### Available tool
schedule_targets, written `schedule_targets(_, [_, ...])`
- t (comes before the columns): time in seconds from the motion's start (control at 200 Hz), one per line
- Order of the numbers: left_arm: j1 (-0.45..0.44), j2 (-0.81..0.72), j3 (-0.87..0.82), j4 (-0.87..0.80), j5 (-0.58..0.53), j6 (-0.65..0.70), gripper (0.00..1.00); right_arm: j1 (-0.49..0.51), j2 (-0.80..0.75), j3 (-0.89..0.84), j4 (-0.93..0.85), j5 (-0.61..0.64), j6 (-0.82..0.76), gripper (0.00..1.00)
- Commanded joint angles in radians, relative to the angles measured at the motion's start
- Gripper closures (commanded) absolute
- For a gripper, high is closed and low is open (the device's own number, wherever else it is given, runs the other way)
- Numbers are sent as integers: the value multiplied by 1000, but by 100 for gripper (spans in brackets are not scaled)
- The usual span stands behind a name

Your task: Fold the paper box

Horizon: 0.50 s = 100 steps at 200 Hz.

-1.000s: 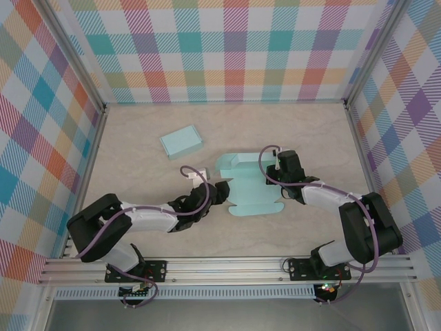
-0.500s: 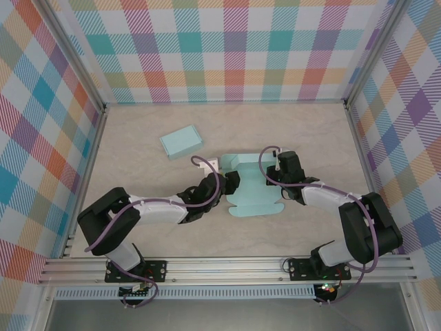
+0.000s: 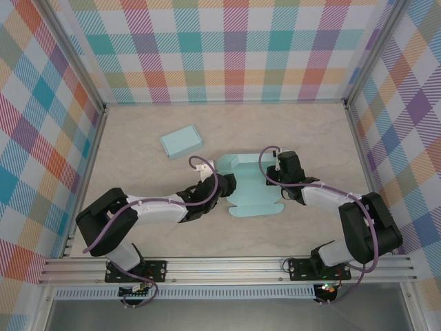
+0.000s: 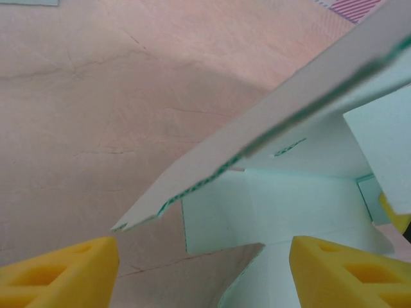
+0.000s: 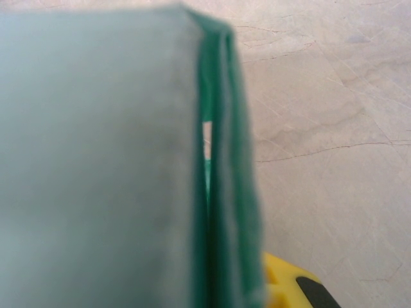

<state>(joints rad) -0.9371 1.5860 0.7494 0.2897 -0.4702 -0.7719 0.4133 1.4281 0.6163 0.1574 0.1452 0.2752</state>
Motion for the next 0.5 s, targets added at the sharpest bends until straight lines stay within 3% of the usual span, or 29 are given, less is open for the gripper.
schedule_targets(0.0, [12,5,50,-3,55,2,29,5,-11,-8,34,-11,1,100])
schedule_targets(0.495, [13,88,140,69,156,60,40,5,-21,-16,38,-17,2,100])
